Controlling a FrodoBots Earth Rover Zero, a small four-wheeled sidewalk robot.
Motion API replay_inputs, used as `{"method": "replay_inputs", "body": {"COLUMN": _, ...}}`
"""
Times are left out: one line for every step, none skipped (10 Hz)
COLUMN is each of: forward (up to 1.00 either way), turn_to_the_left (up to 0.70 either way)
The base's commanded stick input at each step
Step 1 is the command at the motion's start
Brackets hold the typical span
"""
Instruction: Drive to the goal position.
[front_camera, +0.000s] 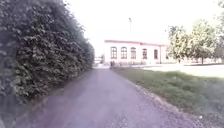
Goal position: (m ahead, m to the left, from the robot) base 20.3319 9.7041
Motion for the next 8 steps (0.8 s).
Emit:
{"method": "replay_inputs", "body": {"forward": 0.44, "turn_to_the_left": 0.02}}
{"method": "replay_inputs", "body": {"forward": 0.44, "turn_to_the_left": 0.02}}
{"method": "replay_inputs", "body": {"forward": 0.44, "turn_to_the_left": 0.02}}
{"method": "replay_inputs", "body": {"forward": 0.44, "turn_to_the_left": 0.02}}
{"method": "replay_inputs", "body": {"forward": 0.44, "turn_to_the_left": 0.02}}
{"method": "replay_inputs", "body": {"forward": 0.44, "turn_to_the_left": 0.02}}
{"method": "replay_inputs", "body": {"forward": 0.44, "turn_to_the_left": 0.02}}
{"method": "replay_inputs", "body": {"forward": 0.44, "turn_to_the_left": 0.02}}
